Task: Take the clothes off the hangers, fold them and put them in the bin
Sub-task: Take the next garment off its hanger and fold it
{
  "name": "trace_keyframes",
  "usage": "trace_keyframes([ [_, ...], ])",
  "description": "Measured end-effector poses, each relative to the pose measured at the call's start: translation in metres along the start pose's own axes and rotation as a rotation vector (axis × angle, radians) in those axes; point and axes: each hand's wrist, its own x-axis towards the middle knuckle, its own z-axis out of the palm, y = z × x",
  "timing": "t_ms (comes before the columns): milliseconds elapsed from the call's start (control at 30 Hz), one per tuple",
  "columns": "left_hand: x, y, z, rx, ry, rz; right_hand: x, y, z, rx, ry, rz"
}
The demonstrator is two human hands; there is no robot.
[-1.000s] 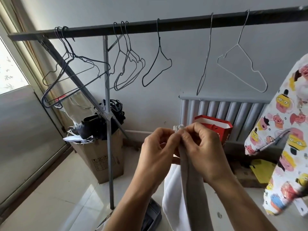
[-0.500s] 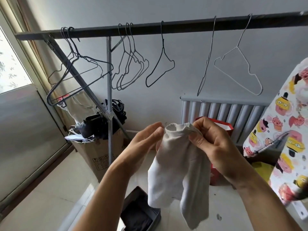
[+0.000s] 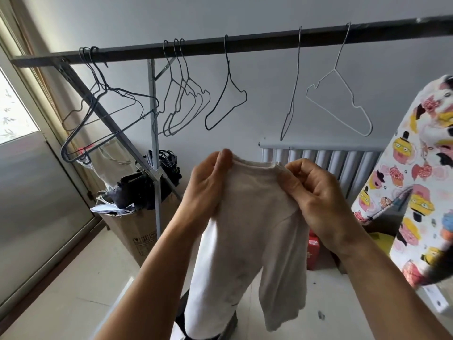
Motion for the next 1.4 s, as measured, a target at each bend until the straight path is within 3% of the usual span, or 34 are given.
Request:
trace_keyframes([
  [67, 0.002, 0.009, -0.005, 0.084, -0.162, -0.005, 0.002, -0.002, 0.001, -0.02, -0.041, -0.015],
  [133, 0.006, 0.02, -0.004, 0.316, -0.314, 0.008, 0.003, -0.004, 0.003, -0.032, -0.083, -0.031],
  [233, 0.011, 0.032, 0.004, 0.511, -0.42, 0.074, 0.005, -0.005, 0.004, -0.016, -0.093, -0.068],
  [367, 0.015, 0.034, 0.01, 0.524, -0.421, 0.131, 0.003, 0.002, -0.005, 0.016, -0.062, -0.046],
  [533, 0.023, 0.044, 0.018, 0.52, -0.354, 0.198, -0.013, 0.02, -0.022, 0.001, -0.147, 0.105],
  [800, 0.031, 0.067, -0.001, 0.805, -0.298, 0.233, -0.022, 0.04, -0.032, 0.001, -0.113, 0.176],
  [1100, 0.02, 0.088, -0.015, 0.481, -0.442, 0.03, 0.013, 0.029, -0.032, -0.094, -0.07, 0.09],
  [1233, 0.017, 0.085, -0.007, 0.353, -0.383, -0.024, 0.025, 0.036, -0.016, -0.224, -0.081, 0.082],
  [1400, 0.018, 0.08, -0.003, 0.296, -0.285, -0.062, 0.012, 0.026, -0.003, -0.216, 0.112, -0.004],
])
